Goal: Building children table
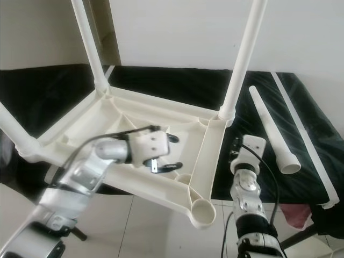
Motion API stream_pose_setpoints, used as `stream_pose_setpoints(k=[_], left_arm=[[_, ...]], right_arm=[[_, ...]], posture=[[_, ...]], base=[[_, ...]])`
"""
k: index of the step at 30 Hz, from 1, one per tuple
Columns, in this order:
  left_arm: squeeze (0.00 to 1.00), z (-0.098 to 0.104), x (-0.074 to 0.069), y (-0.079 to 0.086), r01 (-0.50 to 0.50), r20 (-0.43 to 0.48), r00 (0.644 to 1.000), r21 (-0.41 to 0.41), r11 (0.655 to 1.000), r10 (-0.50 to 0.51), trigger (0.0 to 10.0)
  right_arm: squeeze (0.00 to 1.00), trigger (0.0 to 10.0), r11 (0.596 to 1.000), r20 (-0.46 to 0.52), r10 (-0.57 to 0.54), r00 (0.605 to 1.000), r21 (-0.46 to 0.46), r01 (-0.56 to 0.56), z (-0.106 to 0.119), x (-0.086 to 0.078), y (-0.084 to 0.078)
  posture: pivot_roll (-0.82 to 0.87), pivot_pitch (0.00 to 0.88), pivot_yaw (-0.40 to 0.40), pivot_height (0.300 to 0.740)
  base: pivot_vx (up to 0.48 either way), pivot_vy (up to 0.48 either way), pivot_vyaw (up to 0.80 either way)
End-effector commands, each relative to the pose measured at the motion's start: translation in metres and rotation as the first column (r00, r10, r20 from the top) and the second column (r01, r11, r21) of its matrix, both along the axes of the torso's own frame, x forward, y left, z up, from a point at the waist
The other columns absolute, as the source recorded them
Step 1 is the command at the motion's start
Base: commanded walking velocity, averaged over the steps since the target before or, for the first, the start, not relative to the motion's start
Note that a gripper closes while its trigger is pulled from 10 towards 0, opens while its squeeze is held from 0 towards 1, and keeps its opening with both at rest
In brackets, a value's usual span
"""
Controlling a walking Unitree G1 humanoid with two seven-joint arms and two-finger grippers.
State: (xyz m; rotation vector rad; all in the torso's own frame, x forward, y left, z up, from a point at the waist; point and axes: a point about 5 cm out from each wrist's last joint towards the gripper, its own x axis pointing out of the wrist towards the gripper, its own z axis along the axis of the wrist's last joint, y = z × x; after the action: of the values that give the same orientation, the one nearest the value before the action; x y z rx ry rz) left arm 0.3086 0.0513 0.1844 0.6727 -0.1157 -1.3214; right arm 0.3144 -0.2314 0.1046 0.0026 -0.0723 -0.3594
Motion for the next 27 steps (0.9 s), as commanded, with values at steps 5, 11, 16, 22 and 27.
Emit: stream_pose_setpoints(k=[5, 11, 16, 22, 27], left_arm=[[0.0, 0.01, -0.015, 0.015, 0.02, -0.123, 0.992, -0.131, 0.991, -0.036, 10.0], [0.0, -0.006, -0.036, 0.016, 0.071, -0.192, 0.977, -0.112, 0.991, -0.091, 10.0], [0.0, -0.029, -0.047, 0.013, 0.078, -0.224, 0.971, -0.057, 0.995, -0.089, 10.0], [0.0, -0.044, -0.058, 0.014, 0.098, -0.255, 0.963, 0.02, 0.995, -0.09, 10.0], [0.0, -0.057, -0.06, 0.015, 0.089, -0.249, 0.966, 0.097, 0.991, -0.062, 10.0]], right_arm=[[0.0, 10.0, 1.0, 0.089, 0.029, 0.996, 0.003, -0.029, 0.011, -0.015, 0.002], [0.0, 10.0, 0.998, 0.092, 0.065, 0.994, -0.02, -0.064, 0.011, -0.03, 0.003], [0.0, 10.0, 0.997, 0.075, 0.076, 0.994, -0.021, -0.074, 0.007, -0.036, 0.003], [0.0, 10.0, 0.997, 0.072, 0.078, 0.994, -0.02, -0.077, 0.009, -0.038, 0.004], [0.0, 10.0, 0.996, 0.073, 0.084, 0.994, -0.012, -0.084, 0.011, -0.037, 0.007]], posture=[[0.0, 0.014, 0.017, 0.74], [0.01, 0.016, 0.015, 0.74], [0.01, 0.018, 0.013, 0.74], [0.01, 0.02, 0.018, 0.74], [0.01, 0.023, 0.02, 0.74]], base=[[0.0, 0.0, 0.0], [0.0, 0.0, 0.0], [0.0, 0.0, 0.0], [0.0, 0.0, 0.0], [0.0, 0.0, 0.0]])
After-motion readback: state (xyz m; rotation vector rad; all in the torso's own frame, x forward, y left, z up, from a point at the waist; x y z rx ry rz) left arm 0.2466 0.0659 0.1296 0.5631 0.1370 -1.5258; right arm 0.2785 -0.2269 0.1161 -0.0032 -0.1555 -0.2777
